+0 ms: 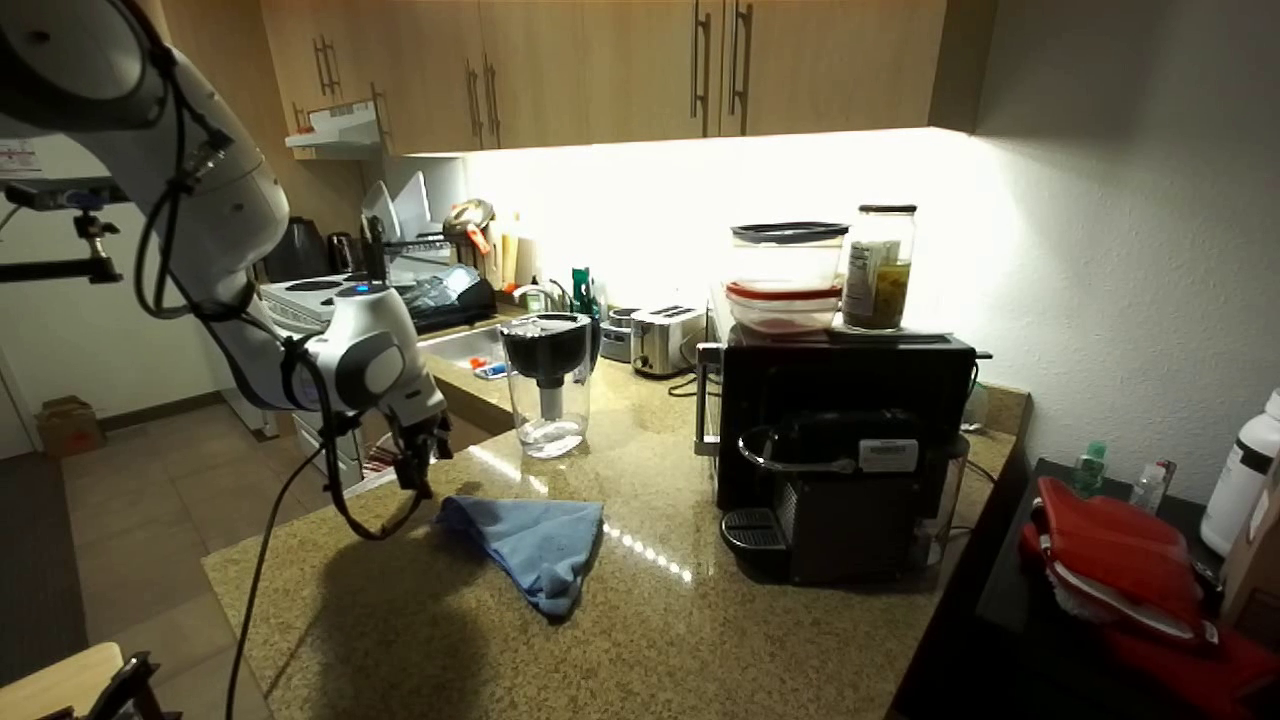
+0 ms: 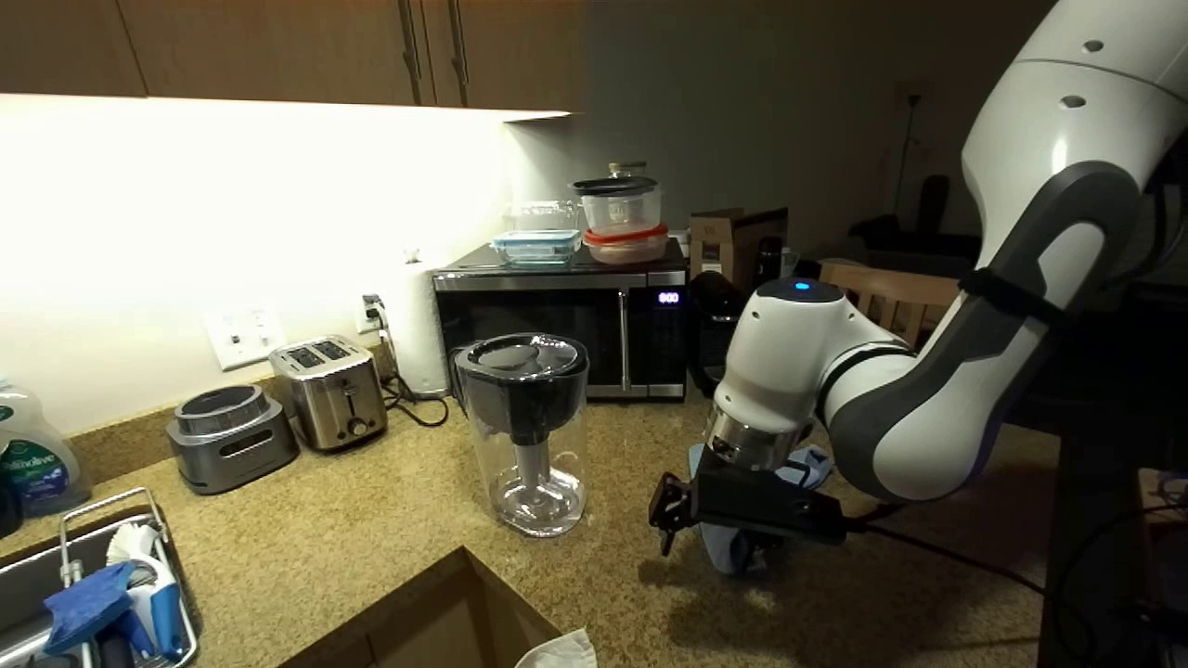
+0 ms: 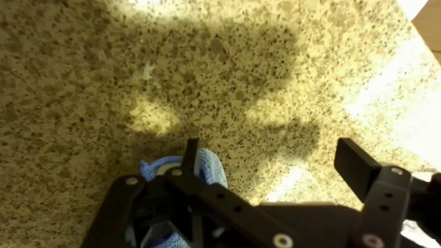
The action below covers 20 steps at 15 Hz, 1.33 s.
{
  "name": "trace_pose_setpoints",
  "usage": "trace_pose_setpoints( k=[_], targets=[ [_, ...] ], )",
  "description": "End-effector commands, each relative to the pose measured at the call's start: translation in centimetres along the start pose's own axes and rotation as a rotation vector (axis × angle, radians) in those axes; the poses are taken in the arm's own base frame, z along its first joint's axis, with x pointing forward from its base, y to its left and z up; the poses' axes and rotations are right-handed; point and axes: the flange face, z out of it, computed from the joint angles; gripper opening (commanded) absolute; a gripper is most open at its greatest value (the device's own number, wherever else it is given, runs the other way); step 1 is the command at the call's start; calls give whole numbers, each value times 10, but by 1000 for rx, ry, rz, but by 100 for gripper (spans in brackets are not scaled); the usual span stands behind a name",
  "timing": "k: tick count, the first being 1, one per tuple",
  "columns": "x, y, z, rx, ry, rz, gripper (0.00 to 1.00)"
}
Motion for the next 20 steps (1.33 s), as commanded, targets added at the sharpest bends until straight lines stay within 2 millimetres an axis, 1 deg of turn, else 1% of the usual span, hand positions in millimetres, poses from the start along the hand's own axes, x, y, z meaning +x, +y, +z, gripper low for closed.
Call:
trace_pose_setpoints(
  k=[1,5,11,16,20],
  targets=[
    [13,-3,9,1,14,28,100],
    [25,-3,21,-58,23,70,100],
    [22,-6,29,-212,0,85,100],
    [28,-15,40,-248,23,108,100],
    [38,-14,55,-275,39,135,100]
  ],
)
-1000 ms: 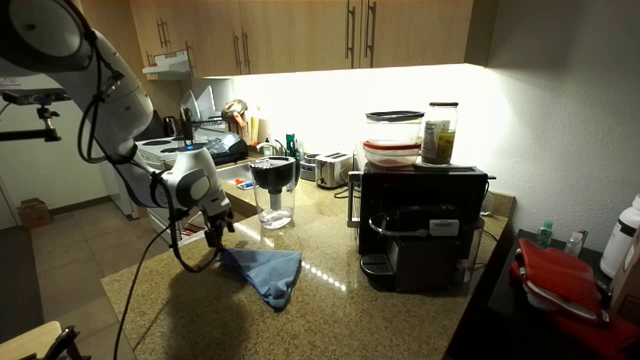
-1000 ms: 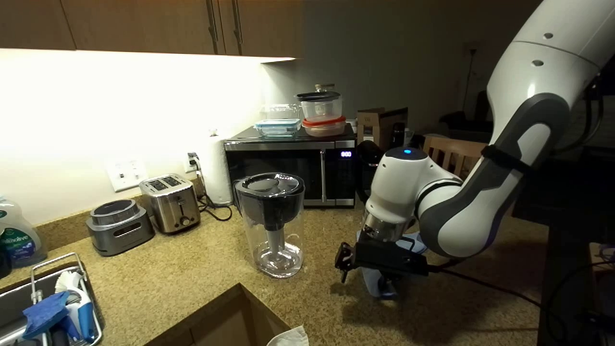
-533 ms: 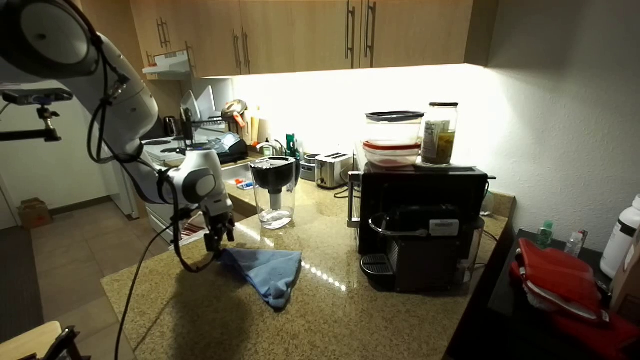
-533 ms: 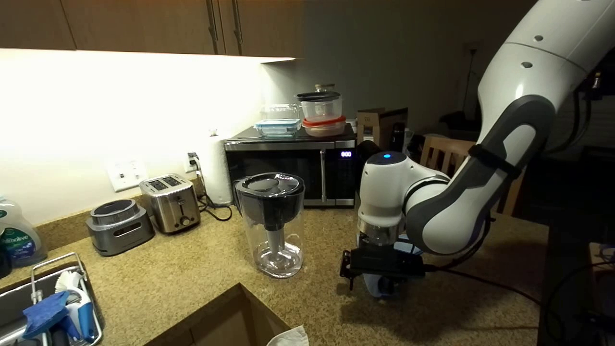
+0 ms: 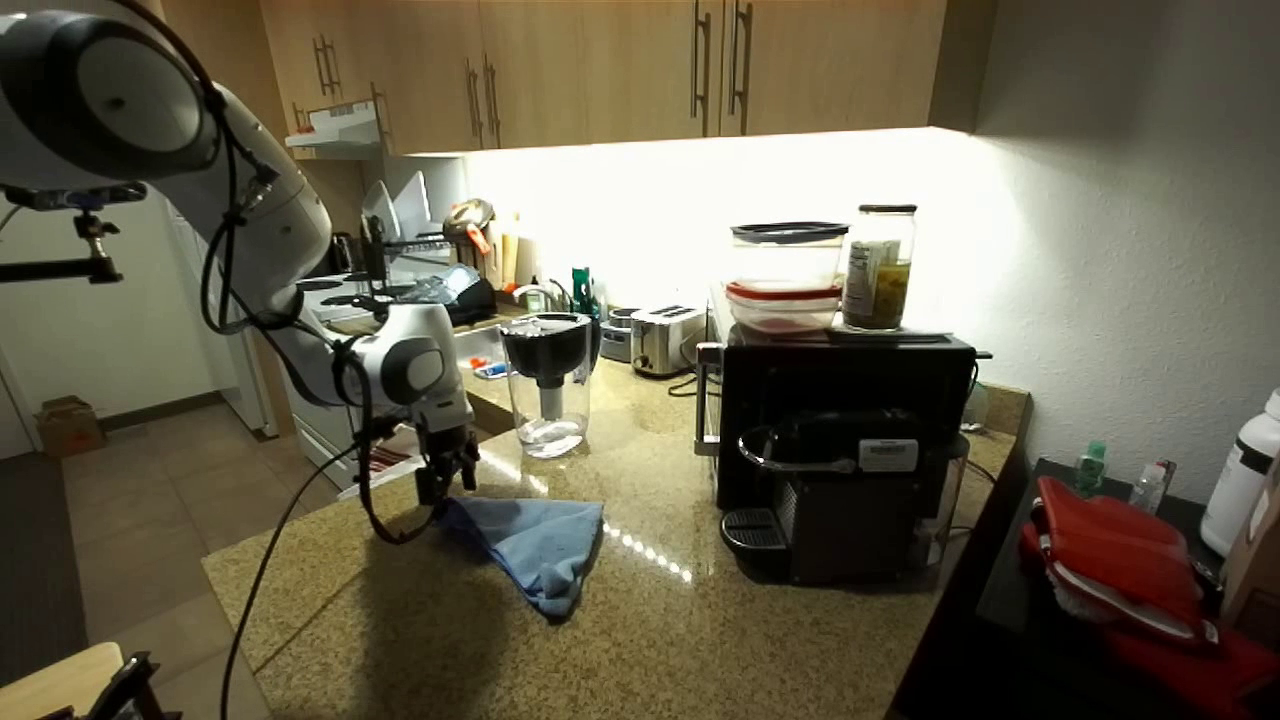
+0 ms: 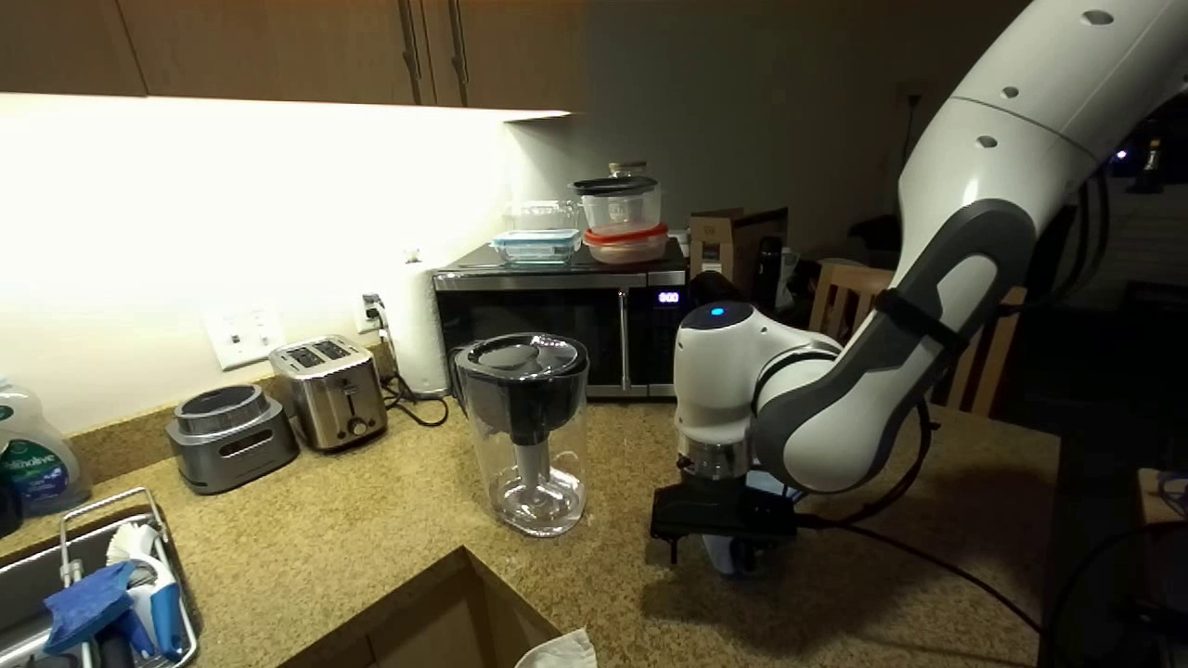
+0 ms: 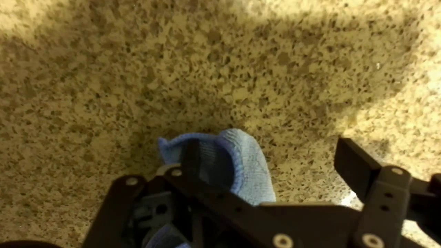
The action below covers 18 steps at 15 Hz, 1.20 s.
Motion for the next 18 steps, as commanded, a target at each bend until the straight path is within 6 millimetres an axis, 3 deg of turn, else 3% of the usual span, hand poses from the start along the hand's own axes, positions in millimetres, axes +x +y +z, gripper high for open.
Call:
trace_pose_setpoints(
  k=[1,8,9,11,18],
  targets=[
    [7,-4,12,-29,22,41,100],
    [11,-5,24,-40,35,39,100],
    [11,-4,25,-42,30,36,75],
    [10,-5,24,-44,23,35,68],
    [4,-8,19,-47,4,17,22]
  ],
)
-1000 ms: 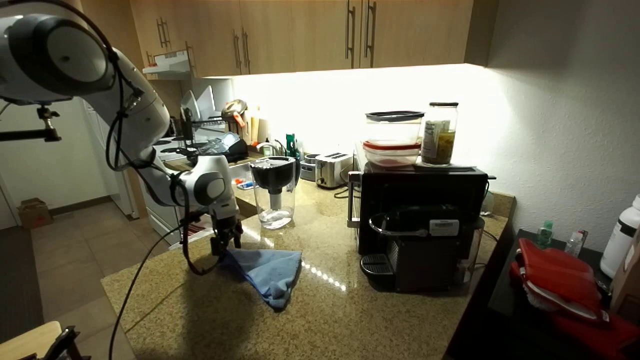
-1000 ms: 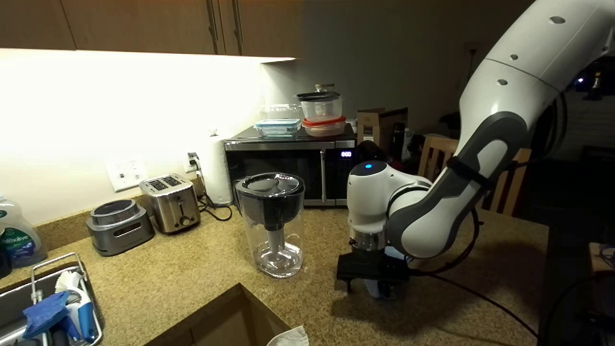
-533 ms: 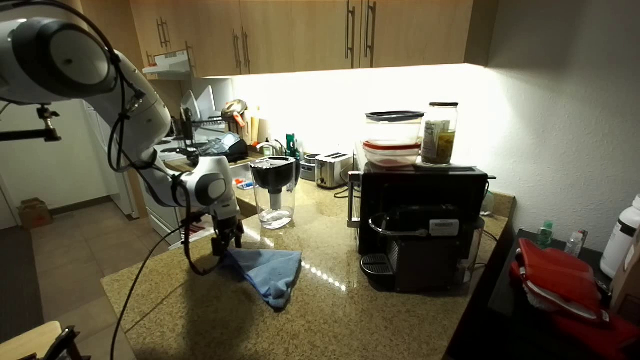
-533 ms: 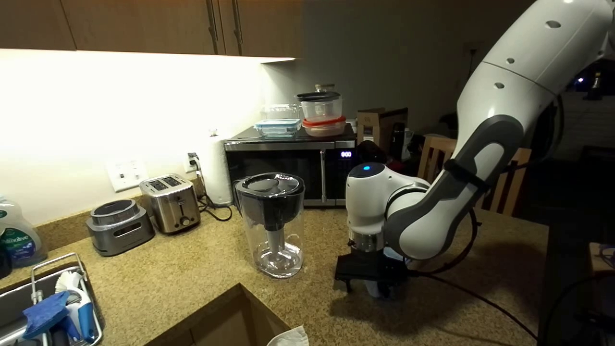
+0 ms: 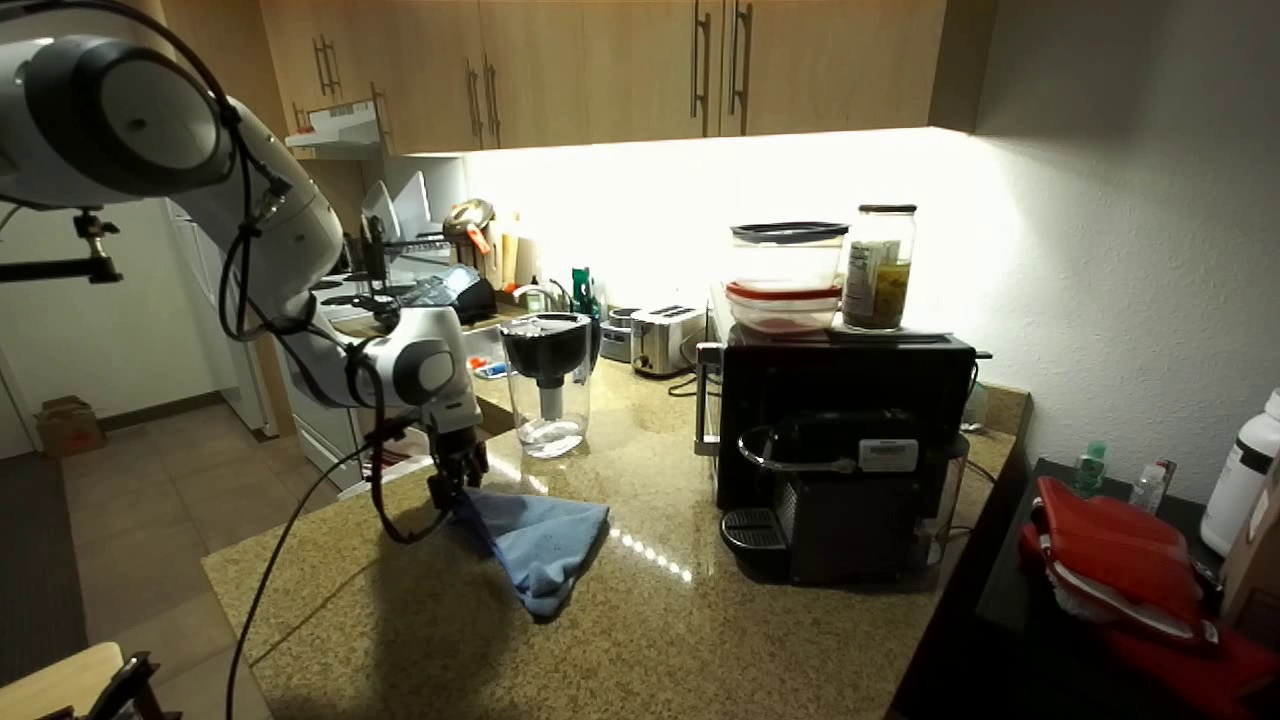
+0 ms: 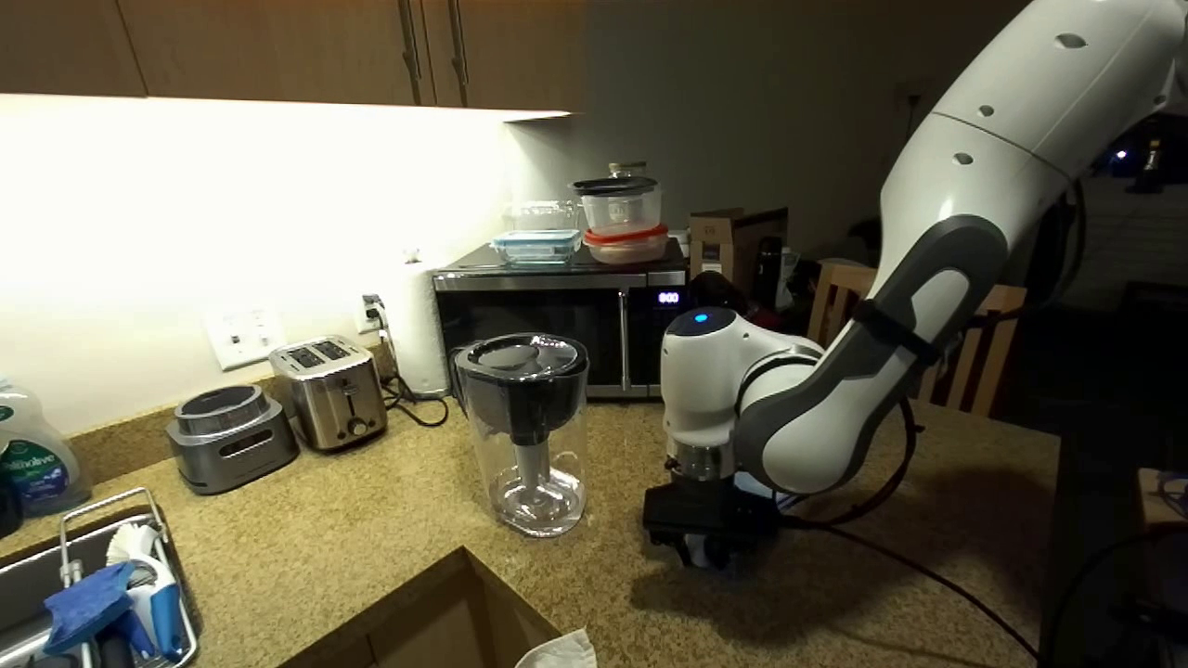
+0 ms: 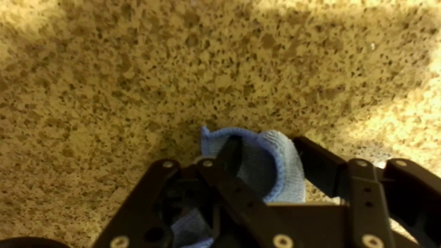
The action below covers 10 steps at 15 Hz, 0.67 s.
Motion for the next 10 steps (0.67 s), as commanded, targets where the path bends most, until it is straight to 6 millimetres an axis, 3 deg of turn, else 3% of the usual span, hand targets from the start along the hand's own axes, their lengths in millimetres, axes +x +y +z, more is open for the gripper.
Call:
trace_pose_setpoints(
  k=[1,3,4,10],
  targets=[
    [-6,4,10,-30,-13,-13,15],
    [-10,4,7,-26,-27,-23,2],
    [-12,4,5,-23,-36,-29,1],
    [-24,5,-15,11,-151,-93,3]
  ],
)
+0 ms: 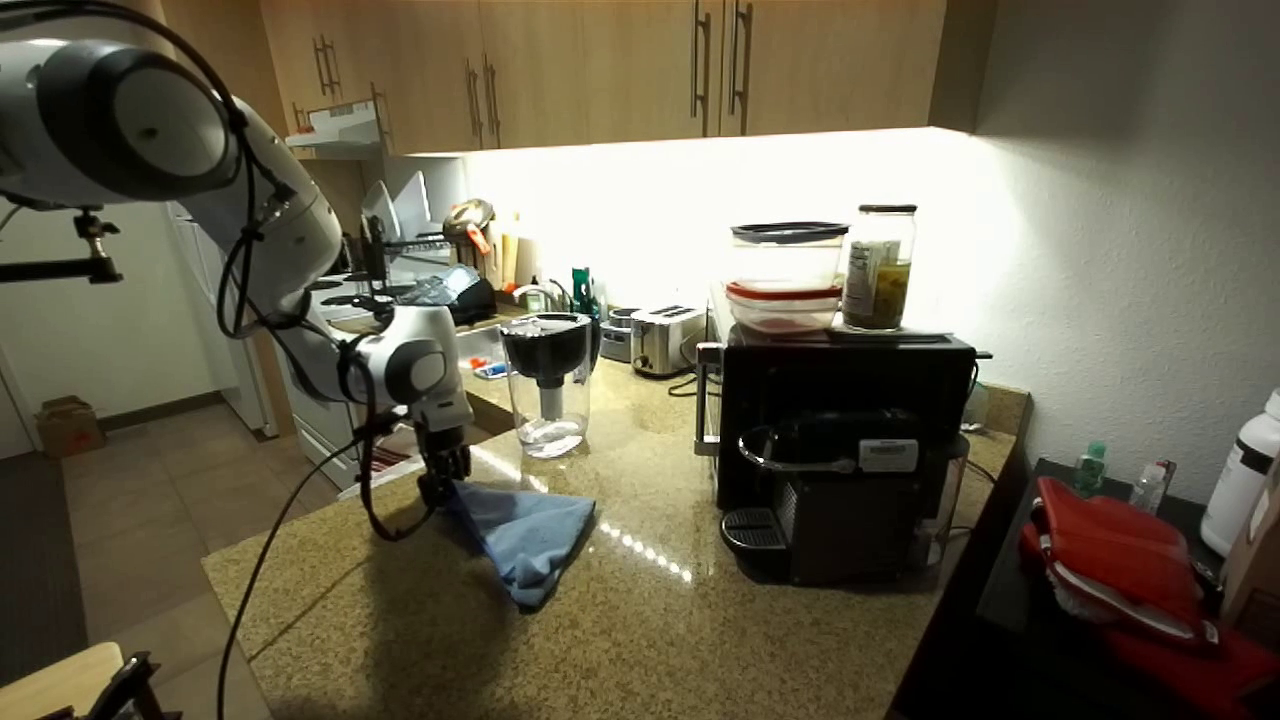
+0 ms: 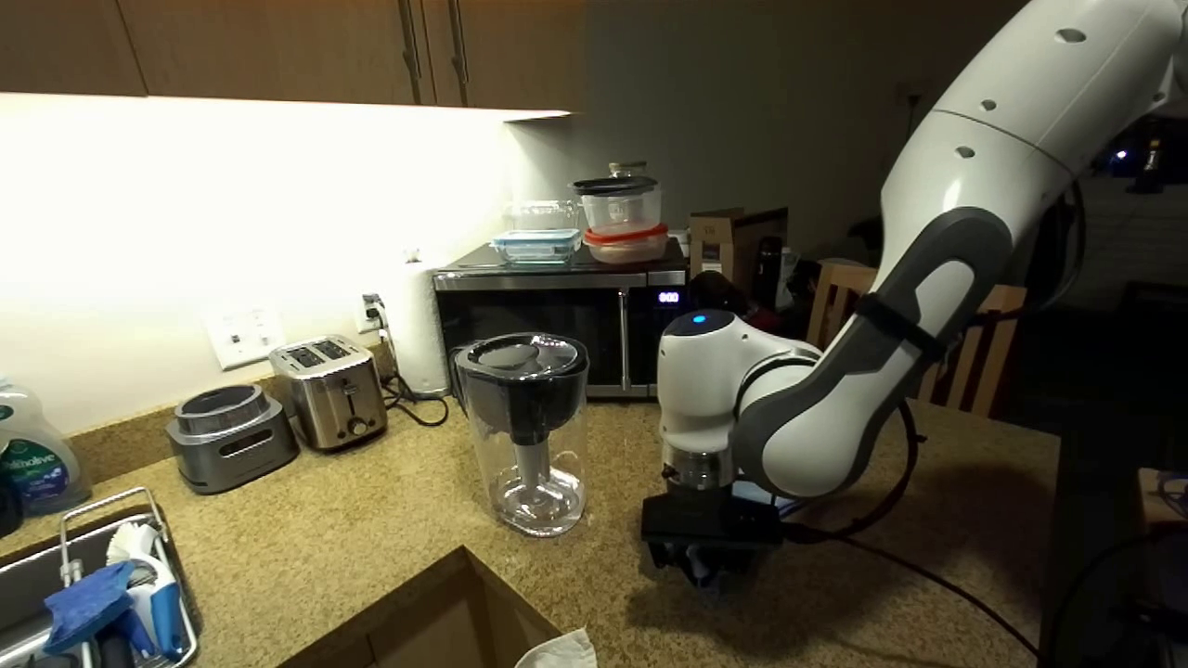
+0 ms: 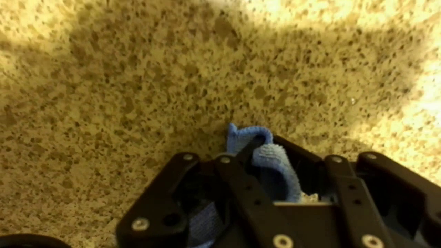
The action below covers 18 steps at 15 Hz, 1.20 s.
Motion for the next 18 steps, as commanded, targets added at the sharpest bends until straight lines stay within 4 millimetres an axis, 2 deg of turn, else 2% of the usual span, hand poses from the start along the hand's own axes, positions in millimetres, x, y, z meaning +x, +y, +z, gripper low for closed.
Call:
trace_pose_setpoints(
  k=[1,4,8,15,18],
  targets=[
    [-5,7,-15,14,-128,-59,3],
    [-2,5,-23,40,-242,-82,3],
    [15,7,-29,51,-306,-60,3],
    [35,10,-45,64,-309,-22,3],
    [51,12,-50,73,-282,15,3]
  ],
)
